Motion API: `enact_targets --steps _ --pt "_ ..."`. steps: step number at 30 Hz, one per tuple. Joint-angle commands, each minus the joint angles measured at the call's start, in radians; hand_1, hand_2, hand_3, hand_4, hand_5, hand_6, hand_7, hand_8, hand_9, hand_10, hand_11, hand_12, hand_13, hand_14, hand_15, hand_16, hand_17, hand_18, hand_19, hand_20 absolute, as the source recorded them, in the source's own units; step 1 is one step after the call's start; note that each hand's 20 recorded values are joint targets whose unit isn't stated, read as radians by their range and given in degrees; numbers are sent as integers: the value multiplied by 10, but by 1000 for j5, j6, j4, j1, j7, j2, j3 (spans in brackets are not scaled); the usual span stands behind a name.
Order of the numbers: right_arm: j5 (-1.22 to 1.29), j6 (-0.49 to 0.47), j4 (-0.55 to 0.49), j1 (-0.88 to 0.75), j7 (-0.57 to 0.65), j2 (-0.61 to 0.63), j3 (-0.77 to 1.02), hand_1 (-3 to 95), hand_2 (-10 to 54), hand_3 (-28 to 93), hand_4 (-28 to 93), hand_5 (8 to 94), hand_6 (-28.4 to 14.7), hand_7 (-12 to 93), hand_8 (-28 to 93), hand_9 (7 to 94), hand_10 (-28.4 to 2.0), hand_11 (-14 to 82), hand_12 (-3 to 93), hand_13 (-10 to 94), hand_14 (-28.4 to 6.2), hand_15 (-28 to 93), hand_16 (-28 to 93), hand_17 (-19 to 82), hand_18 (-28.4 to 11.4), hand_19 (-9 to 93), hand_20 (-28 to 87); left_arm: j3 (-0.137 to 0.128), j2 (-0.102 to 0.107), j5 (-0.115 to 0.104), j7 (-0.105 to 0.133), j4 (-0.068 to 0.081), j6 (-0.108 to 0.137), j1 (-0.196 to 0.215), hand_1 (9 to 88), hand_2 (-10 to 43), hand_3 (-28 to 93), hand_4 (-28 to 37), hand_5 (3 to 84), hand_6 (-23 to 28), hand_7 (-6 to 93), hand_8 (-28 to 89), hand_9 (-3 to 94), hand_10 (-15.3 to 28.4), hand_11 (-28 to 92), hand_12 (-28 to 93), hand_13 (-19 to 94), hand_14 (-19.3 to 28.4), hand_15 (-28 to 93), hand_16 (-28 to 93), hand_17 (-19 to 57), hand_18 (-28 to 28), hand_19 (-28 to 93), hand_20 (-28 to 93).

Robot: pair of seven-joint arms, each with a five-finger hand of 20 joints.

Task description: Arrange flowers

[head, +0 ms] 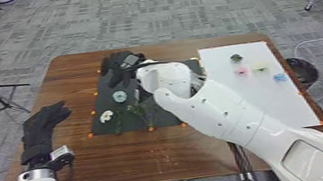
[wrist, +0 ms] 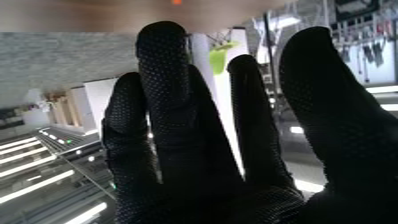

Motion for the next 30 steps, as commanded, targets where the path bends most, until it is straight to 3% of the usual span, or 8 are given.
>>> enact_targets --steps 1,7,9,14,17,20,24,30 --pt "55 16 -70 46 7 73 15 420 -68 671 -153 504 21 144 -98 516 -154 64 116 660 -112 431 316 294 -211 662 546 -8 -11 -5 2 -11 -4 22 245 73 675 -272 577 18 173 -68 559 150 232 147 465 191 272 19 103 122 112 211" --pt "135 -13 -225 43 6 246 50 401 -45 657 -153 525 7 138 -93 541 -135 73 128 640 -126 422 312 281 -214 648 538 -10 -20 2 2 -16 -2 25 246 73 675 -273 577 17 174 -68 559 150 232 147 465 190 271 19 103 122 112 211" --pt "143 16 -310 33 8 350 75 396 -43 655 -150 539 4 137 -90 544 -133 73 131 628 -129 406 306 273 -212 630 527 -8 -11 -2 -2 -11 6 13 245 73 676 -273 577 17 174 -68 560 150 232 147 465 189 271 19 103 122 112 211" --pt "158 150 -526 -100 51 598 217 361 -85 653 -139 540 -7 123 -80 551 -141 74 145 598 -139 369 305 257 -212 598 506 -32 -23 -1 4 -23 11 42 245 72 676 -272 579 17 174 -69 561 150 232 147 465 190 271 19 103 122 113 212" --pt "141 182 -587 -242 99 659 372 328 -95 631 -126 527 -21 103 -69 533 -158 70 149 592 -146 362 310 255 -216 602 513 -33 -26 -5 5 -33 17 61 250 67 678 -269 579 17 173 -69 560 150 232 147 465 190 271 19 104 122 114 212" --pt "156 212 -600 -373 120 673 510 291 -95 628 -127 515 -29 91 -62 526 -169 70 153 592 -153 364 312 255 -223 617 522 -32 -34 4 8 -34 11 69 255 64 677 -265 579 17 173 -69 560 150 233 148 466 190 272 19 104 122 115 212" --pt "106 259 -569 -506 137 686 617 290 -95 640 -133 513 -33 89 -56 541 -168 77 164 594 -154 373 312 258 -224 627 527 -23 -29 15 24 -31 24 59 263 60 672 -258 578 18 173 -69 560 150 232 147 464 189 269 19 110 124 124 217" --pt "110 270 -503 -621 144 680 689 332 -95 663 -147 524 -30 105 -57 567 -160 82 175 608 -143 391 311 267 -218 643 532 -28 -26 10 32 -39 28 60 276 58 667 -249 575 17 174 -69 559 149 233 148 465 188 267 19 129 128 168 247"
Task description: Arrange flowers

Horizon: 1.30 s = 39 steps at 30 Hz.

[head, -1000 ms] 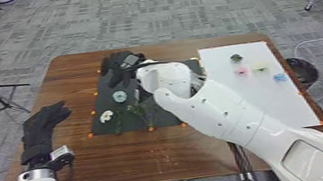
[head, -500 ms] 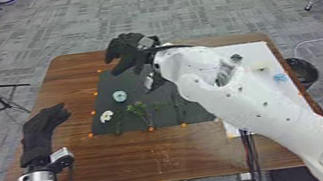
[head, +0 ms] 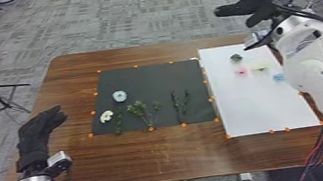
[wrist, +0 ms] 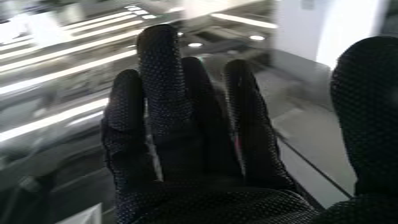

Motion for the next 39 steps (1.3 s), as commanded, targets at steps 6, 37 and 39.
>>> enact_targets --steps 6,37,39 --pt "-145 65 169 -297 53 -1 104 368 -95 677 -163 556 -14 138 -72 605 -142 108 182 631 -132 418 309 283 -213 663 541 9 -9 12 5 -5 -7 -2 276 58 666 -245 577 18 178 -70 561 149 235 147 466 188 270 20 125 128 160 245" --pt "-237 276 385 -383 69 -31 114 591 -95 585 -192 742 20 191 52 808 -101 75 290 736 -92 487 341 354 -206 722 584 -3 -21 9 -12 -19 -20 26 272 59 666 -246 577 18 176 -70 560 149 235 147 467 190 273 19 120 128 151 241" --pt "-237 295 377 -380 67 -24 113 602 -95 581 -190 769 22 196 53 836 -101 65 307 750 -88 484 346 364 -206 725 586 -3 -21 11 -14 -20 -19 26 272 59 666 -246 577 18 176 -70 560 150 234 147 467 190 273 19 119 128 151 241"
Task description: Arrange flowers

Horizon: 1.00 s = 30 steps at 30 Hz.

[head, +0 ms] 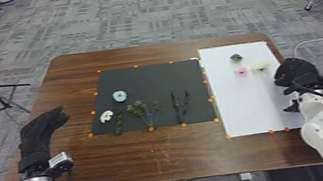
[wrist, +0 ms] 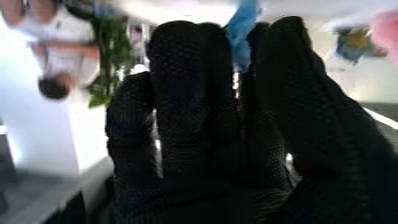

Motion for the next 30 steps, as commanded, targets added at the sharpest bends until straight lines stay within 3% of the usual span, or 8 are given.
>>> enact_targets --steps 1,10,16,22,30 --pt "-19 82 3 21 -18 30 -16 606 -95 581 -190 775 21 195 54 845 -101 63 311 754 -87 483 347 367 -205 725 587 -3 -11 1 -9 -11 -5 17 272 59 666 -246 577 18 176 -70 560 150 234 147 467 190 274 19 119 128 151 240" --pt "92 133 -213 75 -29 84 0 608 -95 587 -181 789 16 185 65 863 -106 52 328 760 -82 471 387 374 -207 724 595 -12 -4 -4 -13 -16 -1 22 271 59 666 -246 576 19 175 -69 560 150 234 148 467 191 272 19 119 128 151 241" --pt "367 57 -324 265 -62 97 -202 607 -95 587 -179 793 15 179 69 864 -107 52 329 762 -83 456 412 374 -207 722 597 -23 -1 -8 -15 -22 7 33 271 58 666 -246 575 20 174 -69 560 150 234 147 468 190 273 19 119 128 151 240" --pt "628 -95 -296 554 -83 17 -536 606 -95 589 -178 794 13 176 72 865 -108 52 329 764 -82 451 418 374 -208 722 597 -26 -1 -7 -18 -23 5 29 269 58 667 -246 575 20 174 -69 560 149 234 148 467 190 273 19 119 128 152 240" --pt "777 -219 -264 748 -67 -100 -770 608 -95 587 -178 795 12 170 75 863 -110 50 325 764 -81 446 426 374 -208 724 597 -17 3 -9 -20 -20 2 21 269 59 666 -249 576 22 173 -69 560 150 233 148 467 190 272 19 118 128 153 241"
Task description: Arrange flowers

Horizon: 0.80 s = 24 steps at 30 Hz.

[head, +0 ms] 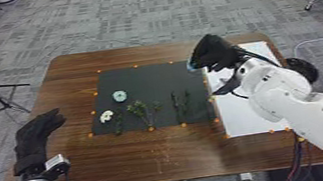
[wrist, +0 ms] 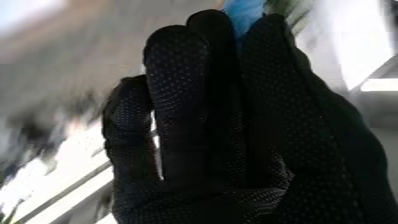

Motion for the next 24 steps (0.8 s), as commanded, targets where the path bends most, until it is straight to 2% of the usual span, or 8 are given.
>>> enact_targets --steps 1,4,10,16,24 --pt "84 -77 8 218 -2 -160 -216 608 -95 586 -178 795 12 170 76 863 -110 50 324 764 -80 445 427 374 -209 725 597 5 3 -4 -11 -4 0 0 269 59 667 -248 576 22 173 -69 560 150 234 148 467 190 272 19 118 128 153 241" --pt "96 -117 35 248 3 -204 -254 609 -95 585 -176 795 11 169 78 862 -110 48 322 764 -80 444 429 374 -209 726 597 8 3 -5 -13 -2 4 -4 269 59 667 -248 576 22 173 -69 559 150 233 147 467 190 272 19 119 128 153 240" --pt "113 -185 104 259 19 -296 -268 609 -95 584 -176 796 12 169 78 860 -109 47 320 763 -79 443 432 374 -209 727 596 13 7 -5 -14 5 -5 -15 268 59 667 -247 576 22 172 -69 560 150 233 147 467 190 273 19 118 128 151 240" --pt "34 -221 227 254 45 -394 -263 608 -95 584 -175 795 13 168 79 856 -107 44 314 760 -79 440 436 372 -208 726 595 21 11 -3 -18 12 -11 -30 269 59 666 -247 575 22 172 -69 560 151 233 147 466 190 273 19 118 128 151 240" --pt "-115 -264 361 200 52 -511 -221 606 -95 585 -174 794 12 166 77 853 -107 46 310 755 -80 440 439 369 -207 723 593 35 14 1 -20 26 -33 -55 269 59 667 -247 576 22 173 -69 559 151 234 147 466 190 273 19 116 128 147 236"
